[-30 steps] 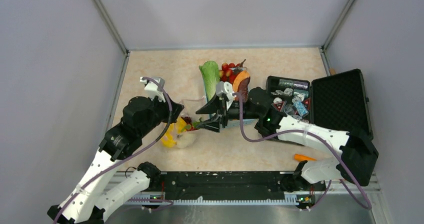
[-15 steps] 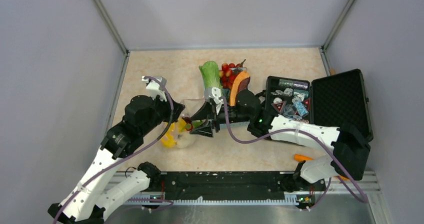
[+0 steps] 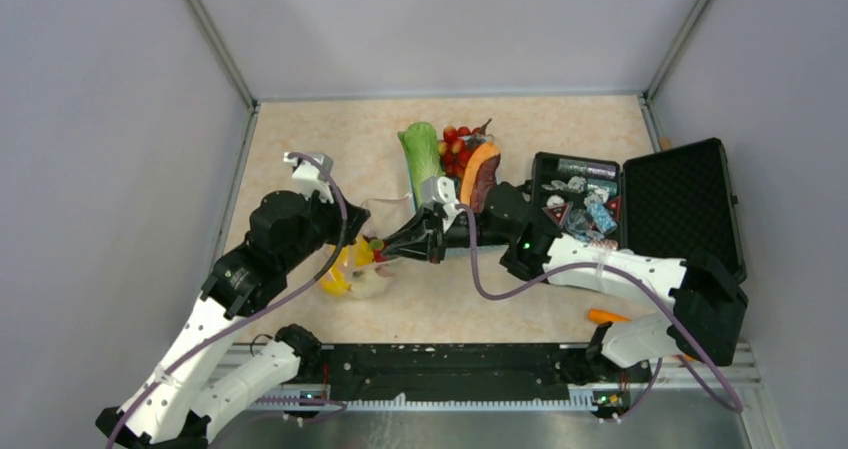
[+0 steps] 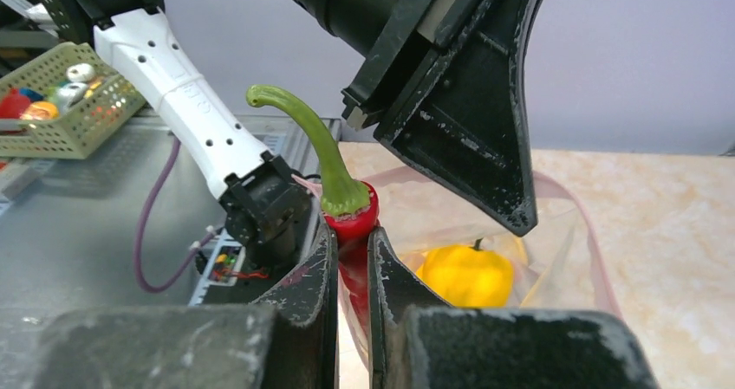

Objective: Place the food in the zip-top bag and seal the zipper
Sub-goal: Place the fake vegetable in the zipper food storage bag.

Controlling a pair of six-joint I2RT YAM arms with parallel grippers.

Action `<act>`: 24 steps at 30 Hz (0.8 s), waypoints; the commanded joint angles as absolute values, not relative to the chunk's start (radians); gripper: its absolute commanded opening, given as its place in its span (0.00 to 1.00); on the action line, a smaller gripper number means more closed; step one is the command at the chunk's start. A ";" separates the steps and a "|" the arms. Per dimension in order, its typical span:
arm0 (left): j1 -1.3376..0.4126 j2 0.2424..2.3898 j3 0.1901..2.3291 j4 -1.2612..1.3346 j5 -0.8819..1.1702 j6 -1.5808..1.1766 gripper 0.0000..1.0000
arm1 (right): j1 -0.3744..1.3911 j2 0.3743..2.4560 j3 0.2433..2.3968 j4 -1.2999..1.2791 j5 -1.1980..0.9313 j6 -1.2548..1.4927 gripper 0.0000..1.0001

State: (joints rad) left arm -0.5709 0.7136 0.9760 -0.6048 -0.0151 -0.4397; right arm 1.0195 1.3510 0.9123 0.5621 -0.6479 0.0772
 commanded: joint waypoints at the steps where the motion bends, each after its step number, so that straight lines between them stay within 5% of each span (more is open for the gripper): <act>1: -0.569 0.713 0.997 -0.556 -0.006 -0.435 0.00 | 1.032 1.303 0.904 0.659 -0.633 -0.032 0.00; 12: -0.571 0.707 0.994 -0.566 0.030 -0.437 0.00 | 1.031 1.341 0.874 0.869 -0.704 -0.252 0.00; 16: -0.570 0.703 1.003 -0.579 0.028 -0.431 0.00 | 1.030 1.284 0.862 0.980 -0.810 -0.139 0.00; 20: -0.569 0.702 1.003 -0.573 0.019 -0.426 0.00 | 1.029 1.242 0.899 0.756 -0.784 -0.228 0.00; 24: -0.569 0.700 1.013 -0.587 0.015 -0.426 0.00 | 1.026 1.262 0.850 0.923 -0.829 -0.133 0.00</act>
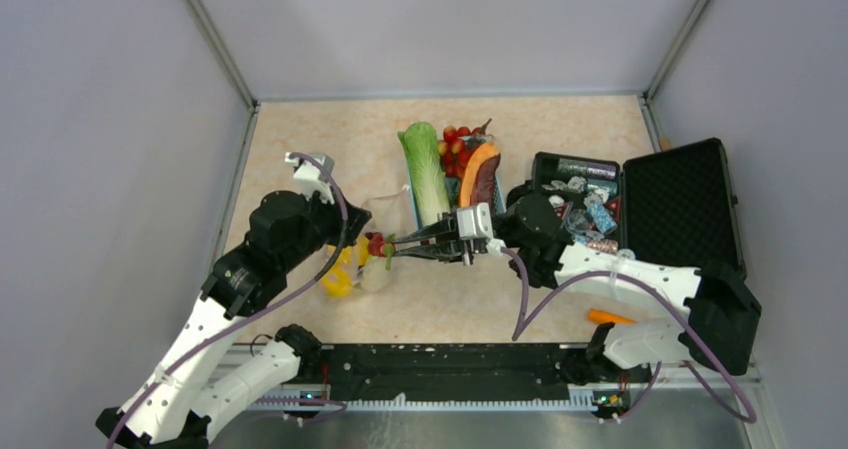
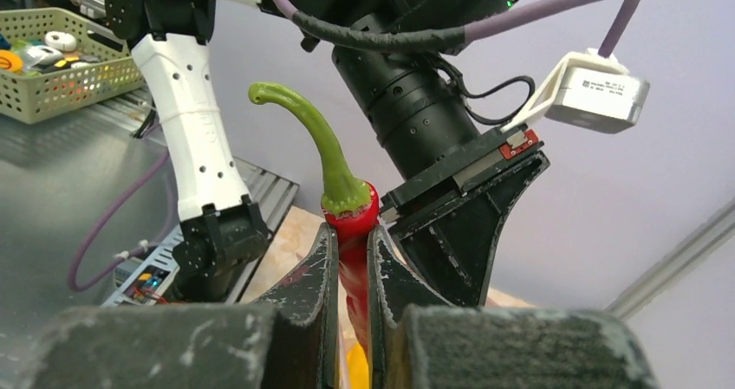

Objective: Place the food in the zip-top bag and seal the zipper
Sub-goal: Place the fake vegetable in the zipper food storage bag.

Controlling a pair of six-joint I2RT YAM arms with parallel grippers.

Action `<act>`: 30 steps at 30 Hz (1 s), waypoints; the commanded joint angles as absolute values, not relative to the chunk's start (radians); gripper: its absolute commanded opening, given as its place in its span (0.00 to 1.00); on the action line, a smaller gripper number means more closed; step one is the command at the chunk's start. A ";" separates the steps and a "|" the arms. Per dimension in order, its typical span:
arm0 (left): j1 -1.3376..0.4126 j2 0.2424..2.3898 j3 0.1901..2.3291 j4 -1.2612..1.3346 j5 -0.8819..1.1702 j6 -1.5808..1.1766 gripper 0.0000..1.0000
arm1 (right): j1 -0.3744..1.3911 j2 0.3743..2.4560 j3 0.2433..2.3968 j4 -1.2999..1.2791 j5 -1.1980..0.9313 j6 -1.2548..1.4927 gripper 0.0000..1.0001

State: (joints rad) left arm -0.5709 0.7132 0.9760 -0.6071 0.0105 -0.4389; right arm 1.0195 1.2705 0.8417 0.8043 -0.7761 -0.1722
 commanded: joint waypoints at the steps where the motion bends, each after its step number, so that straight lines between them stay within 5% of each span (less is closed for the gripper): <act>1: -0.570 0.698 1.011 -0.583 0.016 -0.429 0.00 | 1.020 1.277 0.850 0.909 -0.823 -0.147 0.00; 10: -0.570 0.670 1.028 -0.596 0.036 -0.441 0.00 | 0.962 1.540 0.840 1.151 -0.791 -0.102 0.00; 19: -0.569 0.657 1.062 -0.615 0.050 -0.439 0.00 | 0.963 1.545 0.893 0.811 -0.657 -0.431 0.00; 23: -0.570 0.650 1.077 -0.607 0.056 -0.439 0.00 | 0.993 1.605 1.088 0.325 -0.630 -0.593 0.01; 30: -0.569 0.661 1.077 -0.614 0.035 -0.429 0.00 | 1.020 1.556 1.119 0.177 -0.583 -0.603 0.40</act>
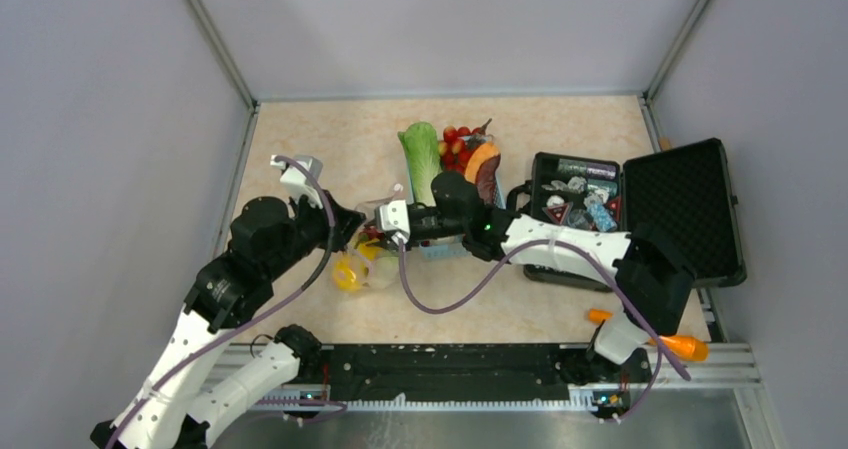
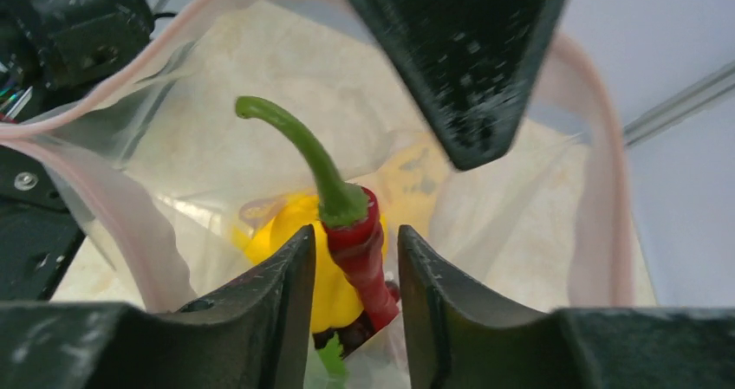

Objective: Place the food in the zip-top bag and seal the zipper
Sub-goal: Place the fake vegetable in the zipper food storage bag, then pick up the fake food from the bin.

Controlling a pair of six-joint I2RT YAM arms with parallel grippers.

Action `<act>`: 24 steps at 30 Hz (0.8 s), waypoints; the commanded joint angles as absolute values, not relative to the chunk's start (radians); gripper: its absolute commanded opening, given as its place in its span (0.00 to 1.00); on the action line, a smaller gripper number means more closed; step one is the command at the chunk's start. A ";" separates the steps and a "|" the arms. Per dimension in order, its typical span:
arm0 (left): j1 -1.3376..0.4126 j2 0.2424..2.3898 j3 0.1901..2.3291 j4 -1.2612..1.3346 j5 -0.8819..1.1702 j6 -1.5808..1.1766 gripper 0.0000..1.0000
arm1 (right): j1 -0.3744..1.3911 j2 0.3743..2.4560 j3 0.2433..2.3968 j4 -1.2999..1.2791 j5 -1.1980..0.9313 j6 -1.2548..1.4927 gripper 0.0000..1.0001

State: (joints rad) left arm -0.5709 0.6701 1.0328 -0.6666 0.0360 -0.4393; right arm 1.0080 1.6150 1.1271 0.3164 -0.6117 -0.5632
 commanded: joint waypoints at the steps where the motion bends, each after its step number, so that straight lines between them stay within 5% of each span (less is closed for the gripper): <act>1: -0.569 0.660 1.077 -0.615 0.029 -0.428 0.00 | 1.021 1.528 1.106 0.187 -0.584 -0.587 0.45; 4: -0.569 0.662 1.075 -0.618 0.010 -0.422 0.00 | 1.020 1.432 1.083 0.199 -0.614 -0.528 0.56; 11: -0.571 0.684 1.062 -0.619 -0.034 -0.418 0.00 | 1.019 1.213 0.970 0.367 -0.595 -0.425 0.62; 20: -0.570 0.690 1.041 -0.599 -0.030 -0.422 0.00 | 0.934 1.135 0.848 0.420 0.117 0.002 0.63; 24: -0.570 0.695 1.020 -0.585 -0.013 -0.437 0.00 | 0.817 1.196 0.823 0.305 0.202 0.372 0.63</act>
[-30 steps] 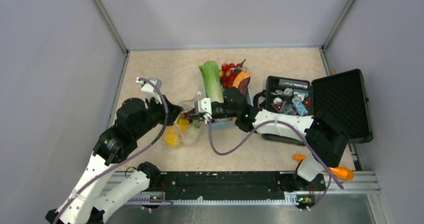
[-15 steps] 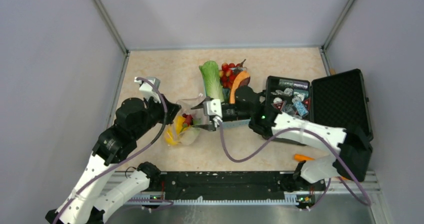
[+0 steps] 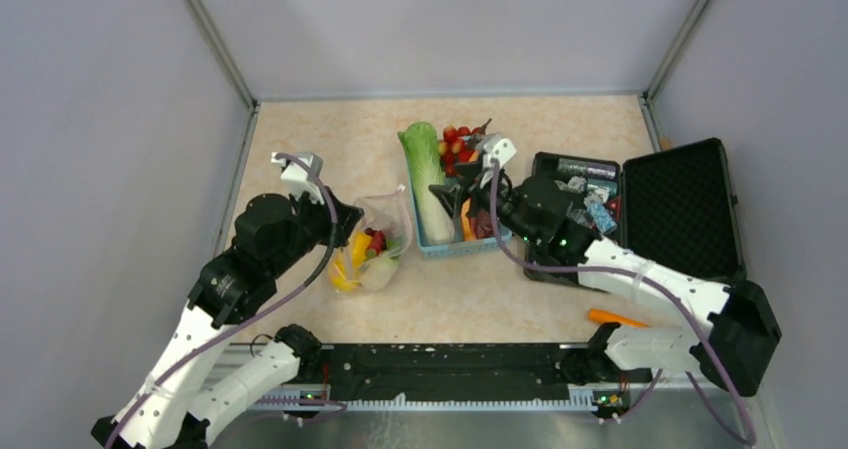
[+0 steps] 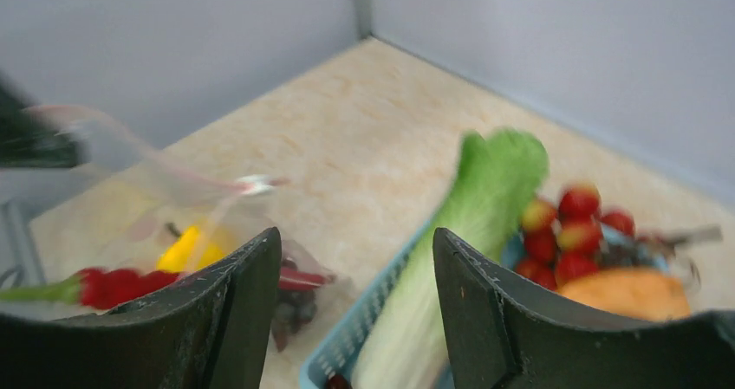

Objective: Place the food in the zip-top bag and seal the zipper
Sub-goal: Pick up the fake food from the bin.

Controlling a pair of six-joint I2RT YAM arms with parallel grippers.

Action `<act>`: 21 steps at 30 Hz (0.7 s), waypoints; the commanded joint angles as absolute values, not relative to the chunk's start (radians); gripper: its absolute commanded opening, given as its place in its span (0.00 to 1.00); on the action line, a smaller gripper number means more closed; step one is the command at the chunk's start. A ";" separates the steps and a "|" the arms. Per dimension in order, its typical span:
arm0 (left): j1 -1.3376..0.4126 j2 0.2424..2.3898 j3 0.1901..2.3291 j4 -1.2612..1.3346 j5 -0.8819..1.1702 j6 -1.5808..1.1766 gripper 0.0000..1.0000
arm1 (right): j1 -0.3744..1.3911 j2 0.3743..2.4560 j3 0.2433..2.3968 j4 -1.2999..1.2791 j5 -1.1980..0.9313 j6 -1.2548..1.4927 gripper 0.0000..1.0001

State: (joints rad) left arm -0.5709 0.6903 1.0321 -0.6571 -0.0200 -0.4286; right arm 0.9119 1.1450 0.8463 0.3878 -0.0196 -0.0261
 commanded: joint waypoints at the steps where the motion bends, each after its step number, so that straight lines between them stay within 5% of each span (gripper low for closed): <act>1: -0.570 0.692 1.013 -0.580 -0.016 -0.438 0.00 | 0.793 1.216 0.821 0.284 0.161 0.421 0.63; 17: -0.570 0.666 0.998 -0.589 -0.027 -0.442 0.00 | 0.720 1.588 1.088 0.060 0.043 0.481 0.60; 21: -0.570 0.668 0.995 -0.593 -0.023 -0.442 0.00 | 0.683 1.633 1.095 0.047 0.043 0.532 0.48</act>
State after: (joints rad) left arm -0.5709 0.6758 1.0008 -0.6353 -0.0174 -0.4393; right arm 0.7231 1.6001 1.0554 0.0952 0.0505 0.4767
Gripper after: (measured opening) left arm 0.002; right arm 0.542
